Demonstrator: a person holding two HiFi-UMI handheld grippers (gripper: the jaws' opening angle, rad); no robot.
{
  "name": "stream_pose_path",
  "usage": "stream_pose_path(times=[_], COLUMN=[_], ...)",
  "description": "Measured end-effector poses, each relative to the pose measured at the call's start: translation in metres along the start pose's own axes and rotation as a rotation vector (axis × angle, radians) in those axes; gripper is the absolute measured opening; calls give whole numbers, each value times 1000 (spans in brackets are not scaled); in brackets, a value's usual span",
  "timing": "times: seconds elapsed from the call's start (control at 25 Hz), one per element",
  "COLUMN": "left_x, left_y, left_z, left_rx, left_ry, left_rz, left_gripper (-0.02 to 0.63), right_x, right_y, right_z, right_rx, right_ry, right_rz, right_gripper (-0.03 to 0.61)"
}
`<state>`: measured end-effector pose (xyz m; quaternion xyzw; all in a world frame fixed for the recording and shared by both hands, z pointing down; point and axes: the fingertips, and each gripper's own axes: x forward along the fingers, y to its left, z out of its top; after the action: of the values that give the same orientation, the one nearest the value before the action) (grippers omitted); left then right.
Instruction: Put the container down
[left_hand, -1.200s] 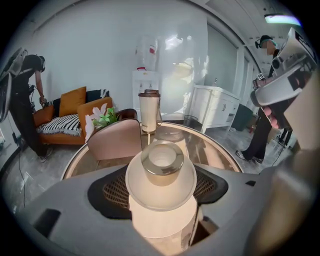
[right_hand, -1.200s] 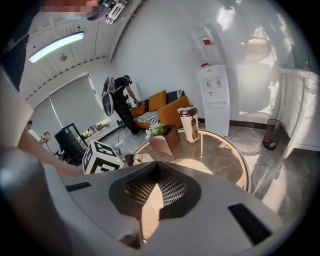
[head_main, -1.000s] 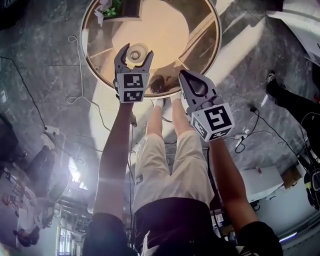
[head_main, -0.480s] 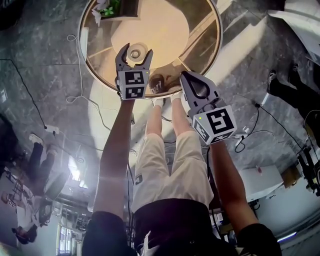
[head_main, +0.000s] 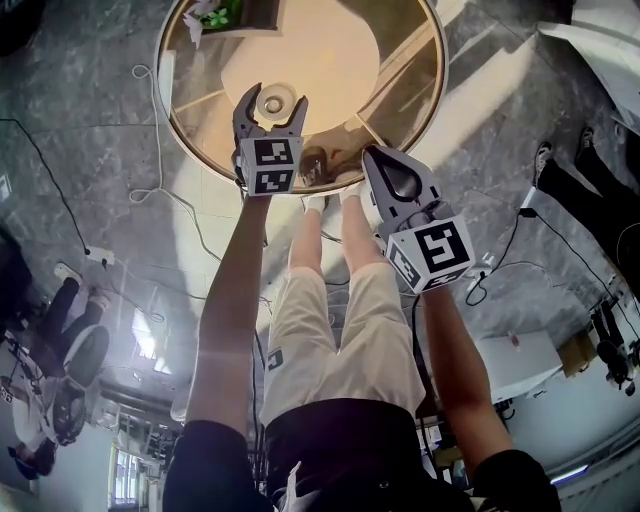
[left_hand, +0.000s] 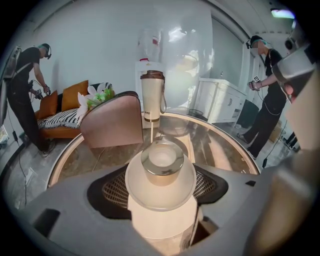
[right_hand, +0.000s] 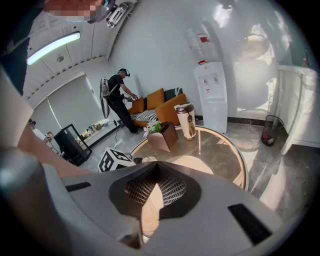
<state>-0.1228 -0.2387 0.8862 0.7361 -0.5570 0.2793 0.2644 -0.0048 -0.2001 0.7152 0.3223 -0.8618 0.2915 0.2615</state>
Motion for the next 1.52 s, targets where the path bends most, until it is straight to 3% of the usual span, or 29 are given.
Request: stream_pose_path(times=[0.44, 0.8, 1.24, 1.52], left_x=[-1, -14, -88, -139], left_y=[-5, -5, -15, -42], left_z=[-8, 6, 30, 38], left_rx=[39, 83, 48, 14], left_ry=[59, 52, 20, -16], left_rz=[-16, 2, 33, 36], left_gripper=[342, 342, 342, 342], right_x=[-5, -21, -74, -101], right_y=[4, 10, 44, 58], right_z=[8, 24, 64, 60], right_rx=[-1, -24, -65, -32], right_ry=[-10, -18, -68, -78], right_rz=[3, -2, -19, -25], right_gripper=[3, 3, 3, 3])
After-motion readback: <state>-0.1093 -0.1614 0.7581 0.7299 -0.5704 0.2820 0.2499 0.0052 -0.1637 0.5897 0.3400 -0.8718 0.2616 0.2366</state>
